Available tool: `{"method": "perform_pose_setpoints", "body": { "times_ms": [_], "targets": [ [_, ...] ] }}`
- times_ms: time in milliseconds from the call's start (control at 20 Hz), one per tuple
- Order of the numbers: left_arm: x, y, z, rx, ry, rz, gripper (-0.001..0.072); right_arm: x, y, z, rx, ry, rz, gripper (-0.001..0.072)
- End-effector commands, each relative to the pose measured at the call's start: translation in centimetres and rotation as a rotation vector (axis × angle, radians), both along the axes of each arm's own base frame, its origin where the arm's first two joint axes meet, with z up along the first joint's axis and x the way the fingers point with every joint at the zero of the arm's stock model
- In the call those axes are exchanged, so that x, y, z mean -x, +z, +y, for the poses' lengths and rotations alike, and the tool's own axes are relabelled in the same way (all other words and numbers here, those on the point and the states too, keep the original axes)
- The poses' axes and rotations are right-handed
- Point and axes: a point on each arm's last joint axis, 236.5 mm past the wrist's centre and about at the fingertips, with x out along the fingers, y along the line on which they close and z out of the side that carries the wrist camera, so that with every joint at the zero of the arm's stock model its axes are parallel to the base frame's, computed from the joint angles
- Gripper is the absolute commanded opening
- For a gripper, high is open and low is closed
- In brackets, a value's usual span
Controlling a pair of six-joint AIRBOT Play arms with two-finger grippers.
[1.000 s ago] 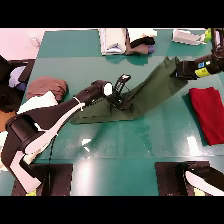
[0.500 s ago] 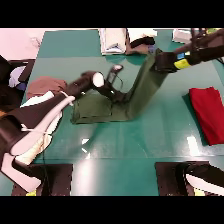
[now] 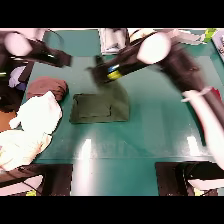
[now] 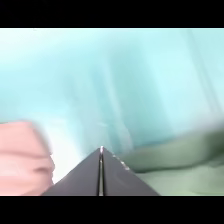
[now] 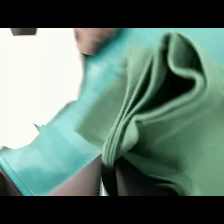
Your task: Fold the shirts.
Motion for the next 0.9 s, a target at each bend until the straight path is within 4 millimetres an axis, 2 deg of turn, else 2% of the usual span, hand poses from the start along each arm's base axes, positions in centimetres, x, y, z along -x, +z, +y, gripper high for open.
{"method": "perform_pose_setpoints", "body": {
  "times_ms": [0,50,100,150,250,300,400,500,600,650,700,750,850],
  "targets": [
    [2.7,5.9,6.8,-0.045,0.131,-0.125,0.0034,1.3,-2.7,9.2,-0.171,0.075,-0.011,0.0339],
    [3.4,6.6,7.5,-0.046,0.146,-0.134,0.0034,1.1,-3.3,9.1,-0.162,0.072,-0.004,0.0338],
    [3.9,6.9,7.8,-0.046,0.153,-0.134,0.0034,0.5,-3.6,8.0,-0.125,0.068,-0.014,0.0338],
    [4.4,6.8,7.9,-0.049,0.153,-0.123,0.0034,-0.5,-4.0,6.1,-0.062,0.058,-0.028,0.0338],
    [4.9,5.8,7.5,-0.053,0.137,-0.079,0.0034,-2.4,-4.8,0.7,0.089,0.012,-0.027,0.0338],
    [5.0,5.4,7.0,-0.033,0.125,-0.065,0.0034,-3.3,-5.5,-2.7,0.172,-0.026,-0.011,0.0338],
    [4.9,4.6,5.9,0.010,0.103,-0.050,0.0033,-4.3,-7.5,-8.7,0.290,-0.112,0.063,0.0338],
    [4.7,3.8,4.8,0.046,0.074,-0.042,0.0033,-4.0,-10.2,-14.0,0.357,-0.190,0.178,0.0338],
    [4.9,2.7,3.9,0.068,0.046,-0.015,0.0034,-3.4,-12.9,-17.9,0.383,-0.294,0.290,0.0340],
    [4.9,2.3,3.4,0.079,0.027,-0.010,0.0034,-3.0,-14.3,-19.5,0.390,-0.341,0.349,0.0422],
    [4.8,1.9,3.0,0.088,0.013,-0.006,0.0034,-2.4,-15.6,-20.3,0.389,-0.355,0.401,0.0603],
    [4.8,1.5,2.8,0.098,0.008,-0.001,0.0033,-1.9,-16.6,-20.4,0.373,-0.364,0.451,0.0628],
    [4.9,1.2,2.4,0.111,0.003,0.010,0.0033,-0.8,-18.6,-19.6,0.322,-0.391,0.555,0.0627]
  ]
}}
